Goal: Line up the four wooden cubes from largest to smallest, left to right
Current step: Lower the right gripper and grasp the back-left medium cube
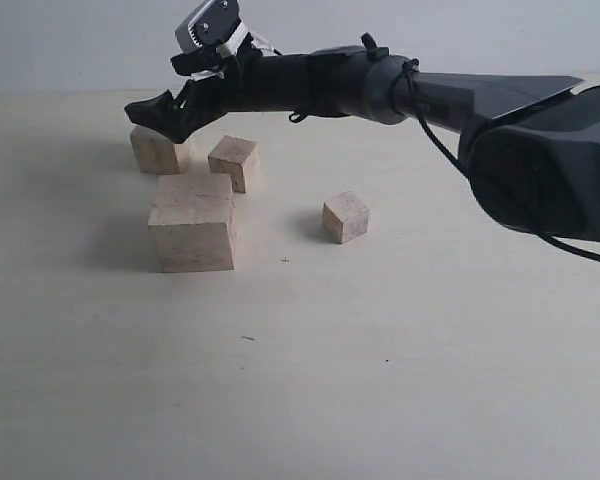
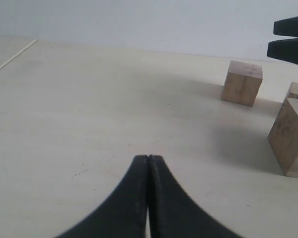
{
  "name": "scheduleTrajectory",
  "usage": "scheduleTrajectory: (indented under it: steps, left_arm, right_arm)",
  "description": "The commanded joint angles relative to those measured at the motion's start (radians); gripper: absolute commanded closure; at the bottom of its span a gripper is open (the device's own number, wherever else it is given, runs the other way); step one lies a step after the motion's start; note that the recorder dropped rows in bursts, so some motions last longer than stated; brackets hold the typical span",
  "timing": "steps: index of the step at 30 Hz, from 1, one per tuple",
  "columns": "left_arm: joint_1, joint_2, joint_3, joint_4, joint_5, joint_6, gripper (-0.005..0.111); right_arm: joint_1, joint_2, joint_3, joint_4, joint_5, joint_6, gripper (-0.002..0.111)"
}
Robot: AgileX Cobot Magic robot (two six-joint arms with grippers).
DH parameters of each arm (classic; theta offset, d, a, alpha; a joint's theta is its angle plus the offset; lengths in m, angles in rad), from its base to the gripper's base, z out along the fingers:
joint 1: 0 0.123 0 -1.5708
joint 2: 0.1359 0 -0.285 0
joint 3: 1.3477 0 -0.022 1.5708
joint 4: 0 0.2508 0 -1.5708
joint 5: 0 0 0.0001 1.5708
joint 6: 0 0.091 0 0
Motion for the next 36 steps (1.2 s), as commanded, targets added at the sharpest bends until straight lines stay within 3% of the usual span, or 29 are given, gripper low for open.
scheduleTrajectory:
  steps: [1, 6, 11, 36]
  left_arm:
    - [-0.008, -0.006, 0.0, 0.003, -0.012, -0.001, 0.107]
    - [-0.008, -0.006, 0.0, 0.003, -0.012, -0.001, 0.107]
    - [-0.008, -0.006, 0.0, 0.003, -0.012, -0.001, 0.107]
    - [-0.008, -0.006, 0.0, 0.003, -0.012, -0.001, 0.107]
  right_arm:
    - [-0.007, 0.03, -0.031, -0.004, -0.035, -0.009, 0.008]
    - [-0.009, 0.063, -0.031, -0.016, -0.036, -0.009, 0.008]
    - [-0.014, 0.079, -0.031, -0.034, -0.043, -0.011, 0.017]
    - [-0.054, 0.116, -0.04, -0.012, 0.058, -0.032, 0.018]
